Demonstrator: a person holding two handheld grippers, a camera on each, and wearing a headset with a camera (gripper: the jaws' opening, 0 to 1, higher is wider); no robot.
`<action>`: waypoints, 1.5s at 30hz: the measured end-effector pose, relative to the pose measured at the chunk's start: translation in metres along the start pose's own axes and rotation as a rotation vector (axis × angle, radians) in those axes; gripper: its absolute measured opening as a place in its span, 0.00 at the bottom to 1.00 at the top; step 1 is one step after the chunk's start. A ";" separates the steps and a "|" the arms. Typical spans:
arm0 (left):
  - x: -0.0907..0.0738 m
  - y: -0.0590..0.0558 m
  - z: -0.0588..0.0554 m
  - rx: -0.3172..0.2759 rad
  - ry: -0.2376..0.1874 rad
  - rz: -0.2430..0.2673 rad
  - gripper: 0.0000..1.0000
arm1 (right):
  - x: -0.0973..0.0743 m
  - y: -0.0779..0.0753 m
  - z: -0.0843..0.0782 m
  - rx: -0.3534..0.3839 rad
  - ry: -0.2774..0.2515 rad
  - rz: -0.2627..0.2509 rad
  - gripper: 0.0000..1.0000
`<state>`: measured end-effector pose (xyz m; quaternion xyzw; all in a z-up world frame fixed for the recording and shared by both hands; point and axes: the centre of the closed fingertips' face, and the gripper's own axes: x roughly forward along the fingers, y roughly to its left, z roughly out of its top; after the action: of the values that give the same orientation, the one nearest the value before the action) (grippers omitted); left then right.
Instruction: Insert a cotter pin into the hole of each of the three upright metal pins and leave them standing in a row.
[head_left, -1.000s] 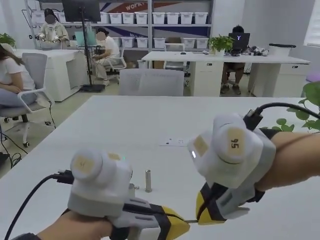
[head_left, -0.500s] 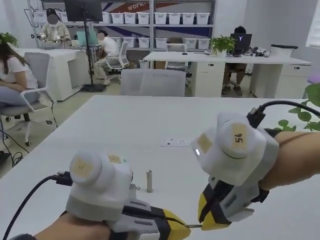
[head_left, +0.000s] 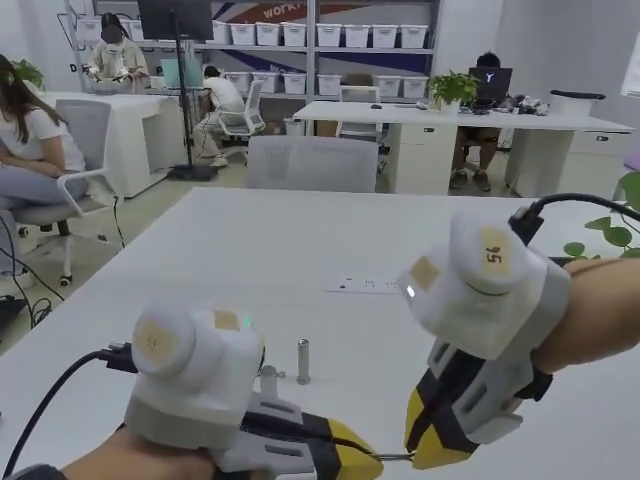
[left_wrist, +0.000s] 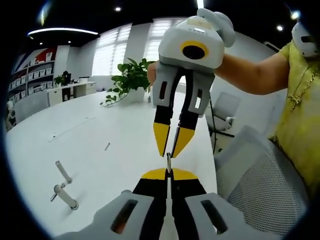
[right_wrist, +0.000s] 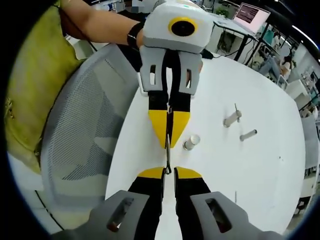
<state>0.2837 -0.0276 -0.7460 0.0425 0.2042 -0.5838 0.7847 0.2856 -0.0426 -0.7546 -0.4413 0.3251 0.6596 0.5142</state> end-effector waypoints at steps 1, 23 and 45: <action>0.000 0.000 0.000 0.001 0.000 0.000 0.00 | 0.000 0.001 0.000 0.004 -0.002 0.006 0.08; -0.001 -0.004 0.003 0.096 -0.005 -0.004 0.00 | 0.003 0.007 -0.001 0.049 -0.008 0.053 0.05; 0.004 0.003 0.003 0.128 -0.002 0.036 0.05 | -0.002 -0.005 -0.004 0.061 0.017 -0.054 0.01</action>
<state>0.2881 -0.0309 -0.7453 0.0956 0.1652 -0.5815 0.7908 0.2911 -0.0458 -0.7538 -0.4394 0.3375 0.6316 0.5423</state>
